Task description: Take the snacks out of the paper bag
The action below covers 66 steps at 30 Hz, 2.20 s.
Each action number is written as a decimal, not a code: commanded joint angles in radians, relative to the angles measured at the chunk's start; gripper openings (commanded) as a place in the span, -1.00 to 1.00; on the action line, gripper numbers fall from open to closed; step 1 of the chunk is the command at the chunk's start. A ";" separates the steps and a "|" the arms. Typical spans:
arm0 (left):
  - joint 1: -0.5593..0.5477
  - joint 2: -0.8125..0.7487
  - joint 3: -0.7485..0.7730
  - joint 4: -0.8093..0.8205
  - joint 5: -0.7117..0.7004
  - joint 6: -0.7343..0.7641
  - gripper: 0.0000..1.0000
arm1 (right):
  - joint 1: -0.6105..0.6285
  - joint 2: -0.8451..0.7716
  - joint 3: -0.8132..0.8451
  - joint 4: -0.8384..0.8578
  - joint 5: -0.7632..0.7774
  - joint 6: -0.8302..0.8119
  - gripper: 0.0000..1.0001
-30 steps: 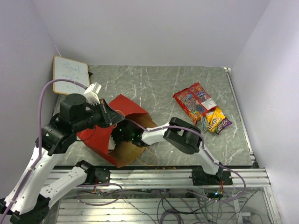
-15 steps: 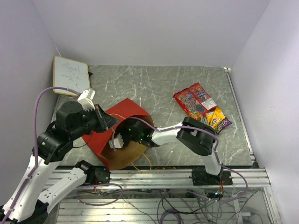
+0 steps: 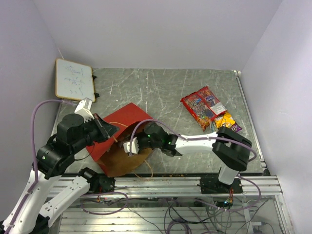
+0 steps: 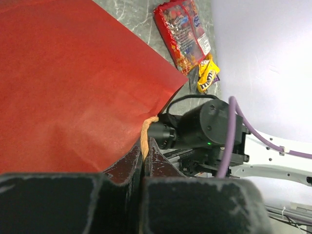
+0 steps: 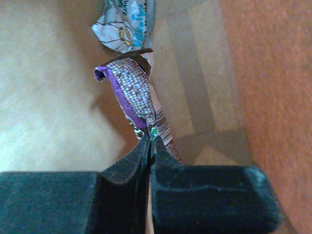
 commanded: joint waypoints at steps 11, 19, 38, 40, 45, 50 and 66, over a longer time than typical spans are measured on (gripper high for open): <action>-0.008 0.069 0.026 0.061 -0.068 -0.002 -0.86 | 0.005 -0.453 -0.193 -0.217 0.046 0.313 -1.00; -0.007 0.074 0.003 0.088 -0.074 -0.010 -0.86 | 0.005 -0.696 -0.147 -0.522 0.226 0.506 -1.00; -0.007 0.146 0.072 0.052 -0.073 0.079 -0.86 | -0.015 -0.865 0.024 -0.965 1.129 1.162 -1.00; -0.007 0.145 0.070 0.048 -0.069 0.084 -0.86 | -0.048 -0.845 0.037 -0.963 1.169 1.188 -1.00; -0.007 0.132 0.064 0.036 -0.058 0.101 -0.86 | -0.294 -0.796 0.070 -0.949 1.053 1.275 -1.00; -0.007 0.131 0.079 0.020 -0.038 0.116 -0.86 | -0.571 -0.722 0.082 -0.955 0.901 1.387 -1.00; -0.006 0.154 0.166 -0.029 -0.002 0.194 -0.86 | -1.007 -0.561 -0.034 -0.834 0.602 1.570 -1.00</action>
